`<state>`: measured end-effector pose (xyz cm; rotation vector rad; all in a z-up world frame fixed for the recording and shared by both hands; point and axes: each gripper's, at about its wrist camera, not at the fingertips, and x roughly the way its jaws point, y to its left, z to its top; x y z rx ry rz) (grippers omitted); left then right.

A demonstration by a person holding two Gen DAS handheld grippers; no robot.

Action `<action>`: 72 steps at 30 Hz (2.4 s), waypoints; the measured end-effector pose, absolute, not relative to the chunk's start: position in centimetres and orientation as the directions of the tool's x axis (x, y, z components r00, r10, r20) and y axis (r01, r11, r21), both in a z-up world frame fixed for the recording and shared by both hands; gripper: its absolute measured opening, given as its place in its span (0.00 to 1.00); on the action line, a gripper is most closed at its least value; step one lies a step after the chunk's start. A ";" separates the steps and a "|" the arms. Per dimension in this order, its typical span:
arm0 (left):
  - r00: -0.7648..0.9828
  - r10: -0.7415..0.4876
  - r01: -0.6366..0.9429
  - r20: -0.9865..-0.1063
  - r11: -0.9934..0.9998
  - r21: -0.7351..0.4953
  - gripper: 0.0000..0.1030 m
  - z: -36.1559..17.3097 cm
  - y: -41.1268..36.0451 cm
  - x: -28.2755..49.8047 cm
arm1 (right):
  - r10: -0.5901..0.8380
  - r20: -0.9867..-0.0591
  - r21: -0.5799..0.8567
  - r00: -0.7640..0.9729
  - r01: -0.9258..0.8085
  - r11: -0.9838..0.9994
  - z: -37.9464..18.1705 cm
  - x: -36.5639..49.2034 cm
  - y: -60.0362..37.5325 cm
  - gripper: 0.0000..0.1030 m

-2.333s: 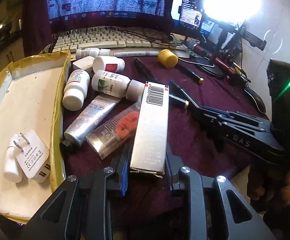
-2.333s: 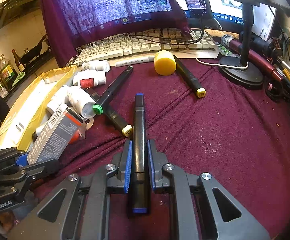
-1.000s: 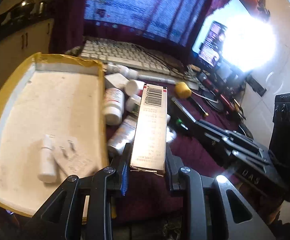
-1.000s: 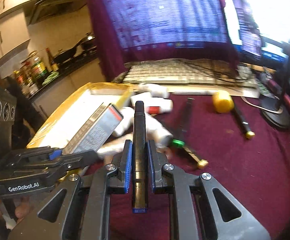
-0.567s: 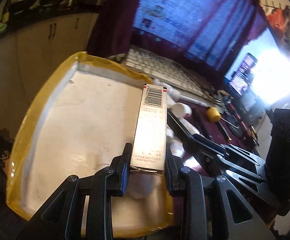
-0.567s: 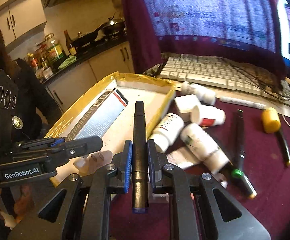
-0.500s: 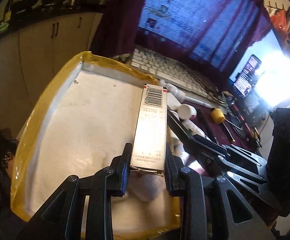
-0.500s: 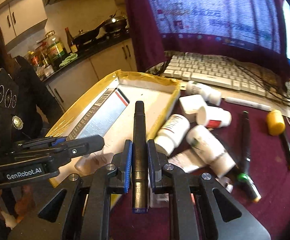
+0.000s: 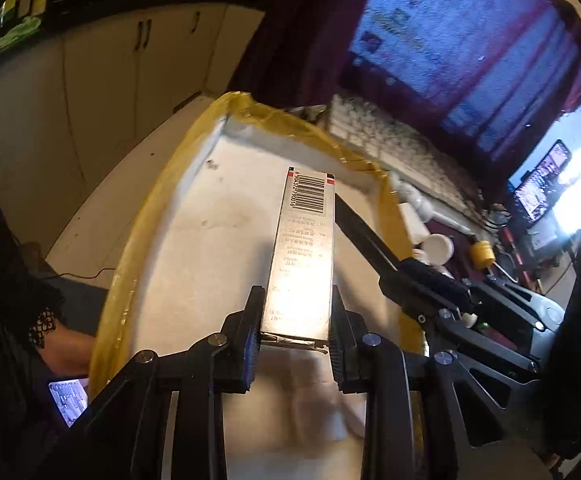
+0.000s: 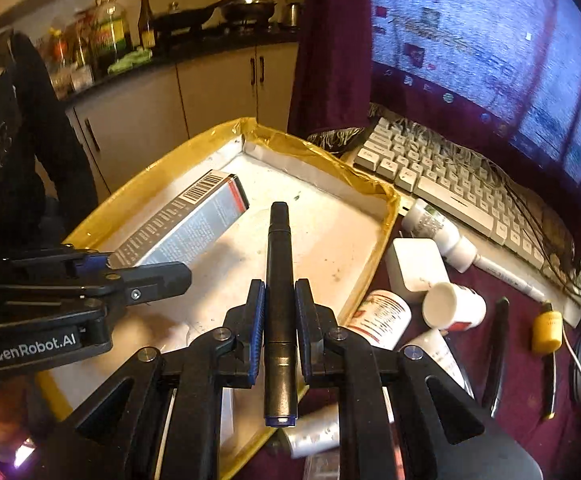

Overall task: Organize objects
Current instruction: 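Carry grey box in left gripper and marker in right gripper over tray, then open left gripper releasing box while right gripper releases marker in tray, then withdraw both grippers from the tray back over the desk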

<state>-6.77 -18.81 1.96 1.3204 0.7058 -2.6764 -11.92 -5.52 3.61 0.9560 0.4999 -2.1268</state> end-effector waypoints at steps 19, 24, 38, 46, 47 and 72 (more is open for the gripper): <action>-0.560 0.010 0.292 -0.828 -0.933 -0.209 0.25 0.8 -17.6 -6.8 | -0.364 -0.812 -0.133 -0.457 0.752 -0.646 1.3 -11.7 -7.4 0.12; -0.554 0.003 0.301 -0.833 -0.932 -0.203 0.38 0.8 -17.7 -6.6 | -0.368 -0.809 -0.123 -0.458 0.745 -0.655 1.5 -11.3 -6.9 0.15; -0.670 0.013 0.243 -0.743 -0.941 -0.235 0.68 3.8 -16.1 -4.4 | -0.549 -0.754 0.112 -0.360 0.753 -0.648 4.2 -9.6 0.5 0.50; -0.729 0.080 0.122 -0.680 -0.962 -0.244 0.71 6.4 -12.0 -3.6 | -0.509 -0.747 0.170 -0.428 0.617 -0.769 2.6 -10.8 10.0 0.50; -0.729 0.092 0.091 -0.678 -0.969 -0.230 0.71 6.6 -11.0 -3.7 | -0.490 -0.753 0.173 -0.439 0.587 -0.791 2.3 -11.3 11.2 0.50; -0.640 0.186 -0.104 -0.745 -0.982 -0.156 0.71 3.7 -2.1 -5.1 | -0.452 -0.749 0.182 -0.484 0.505 -0.844 0.8 -15.0 16.6 0.50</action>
